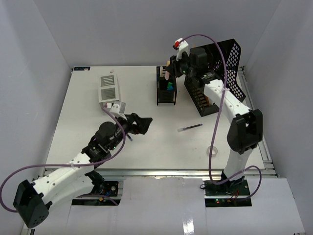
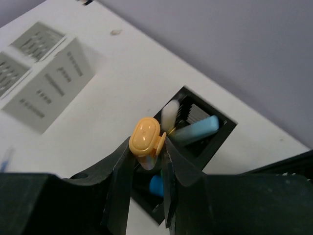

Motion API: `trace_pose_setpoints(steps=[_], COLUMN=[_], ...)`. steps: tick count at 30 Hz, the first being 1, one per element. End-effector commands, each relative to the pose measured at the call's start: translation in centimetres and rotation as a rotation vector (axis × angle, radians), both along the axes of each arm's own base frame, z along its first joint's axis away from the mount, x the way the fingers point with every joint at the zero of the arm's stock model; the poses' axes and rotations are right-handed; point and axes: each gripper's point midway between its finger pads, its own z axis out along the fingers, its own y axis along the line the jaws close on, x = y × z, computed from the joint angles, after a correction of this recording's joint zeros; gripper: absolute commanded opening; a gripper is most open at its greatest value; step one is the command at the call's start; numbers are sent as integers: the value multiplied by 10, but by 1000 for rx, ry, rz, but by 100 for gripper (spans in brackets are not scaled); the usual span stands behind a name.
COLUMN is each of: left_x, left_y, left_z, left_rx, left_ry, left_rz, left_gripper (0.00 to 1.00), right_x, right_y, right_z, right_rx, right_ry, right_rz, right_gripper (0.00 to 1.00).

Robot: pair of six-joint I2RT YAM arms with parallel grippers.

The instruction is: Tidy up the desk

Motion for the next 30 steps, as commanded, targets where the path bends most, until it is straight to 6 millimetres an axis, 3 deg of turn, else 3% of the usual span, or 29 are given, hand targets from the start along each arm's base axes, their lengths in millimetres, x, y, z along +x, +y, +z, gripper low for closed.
trace_pose_setpoints(steps=[1,4,8,9,15,20,22,24,26,28,30], left_x=[-15,-26,-32,-33,-31,-28,-27,-27,-26,-25,-22], left_y=[38,48,54,56,64,62,61,61,60,60,60], left_z=[-51,-74,-84,-84,-92,-95,-98,-101,-107,-109,-108], left_rx=[-10,-31,-65,-74,-69,-62,-62,-65,-76,-85,-84], left_ry=[181,234,271,274,288,296,306,323,353,373,386], left_rz=[138,156,176,180,232,239,243,249,262,274,291], left_gripper=[98,98,98,98,98,98,98,98,98,98,98], right_x=[62,87,108,113,114,111,109,108,105,104,100], right_y=[-9,-6,0,4,19,20,20,17,14,9,1], right_z=[32,29,24,13,-23,-54,-64,-68,-69,-61,-57], right_rx=[-49,-36,-5,-5,58,87,82,76,73,74,69], right_ry=[-225,-261,-295,-282,-174,-76,-56,-46,-40,-50,-49], right_rz=[-154,-191,-219,-217,-157,-141,-137,-140,-143,-152,-154], right_gripper=[8,8,9,9,9,11,22,38,61,75,80])
